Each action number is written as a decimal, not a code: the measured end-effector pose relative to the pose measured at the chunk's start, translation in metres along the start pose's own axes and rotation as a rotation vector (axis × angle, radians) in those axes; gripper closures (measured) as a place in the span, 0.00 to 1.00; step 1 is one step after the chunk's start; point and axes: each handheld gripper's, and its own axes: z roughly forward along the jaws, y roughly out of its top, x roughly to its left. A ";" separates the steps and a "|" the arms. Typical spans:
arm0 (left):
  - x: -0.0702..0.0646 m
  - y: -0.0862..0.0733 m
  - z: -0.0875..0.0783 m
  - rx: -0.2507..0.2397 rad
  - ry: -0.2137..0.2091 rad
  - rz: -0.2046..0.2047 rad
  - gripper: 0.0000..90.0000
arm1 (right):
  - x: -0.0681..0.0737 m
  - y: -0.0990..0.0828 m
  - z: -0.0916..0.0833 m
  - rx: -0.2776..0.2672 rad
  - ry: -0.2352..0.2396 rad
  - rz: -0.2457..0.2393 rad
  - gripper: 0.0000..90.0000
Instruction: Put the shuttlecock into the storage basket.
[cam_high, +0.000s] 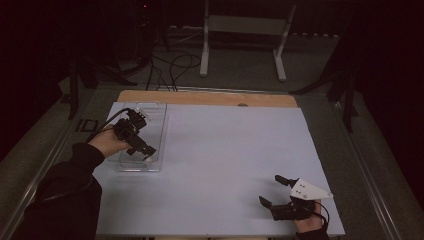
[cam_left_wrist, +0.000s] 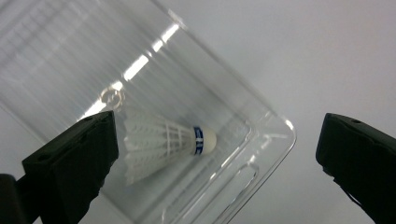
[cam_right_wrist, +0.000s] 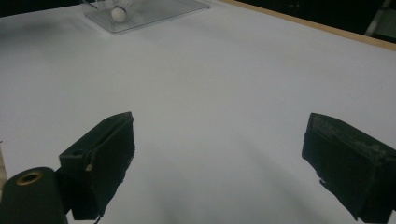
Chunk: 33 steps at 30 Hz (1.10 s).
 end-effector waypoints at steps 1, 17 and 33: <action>-0.002 0.001 0.000 -0.009 0.000 0.004 0.00 | 0.000 0.000 0.000 -0.001 0.000 0.004 0.11; -0.026 0.013 0.002 -0.078 -0.030 0.061 0.00 | -0.001 -0.001 0.000 -0.004 0.000 0.006 0.11; -0.056 0.029 0.005 -0.100 -0.088 0.164 0.00 | -0.001 -0.001 0.000 -0.005 0.000 0.008 0.11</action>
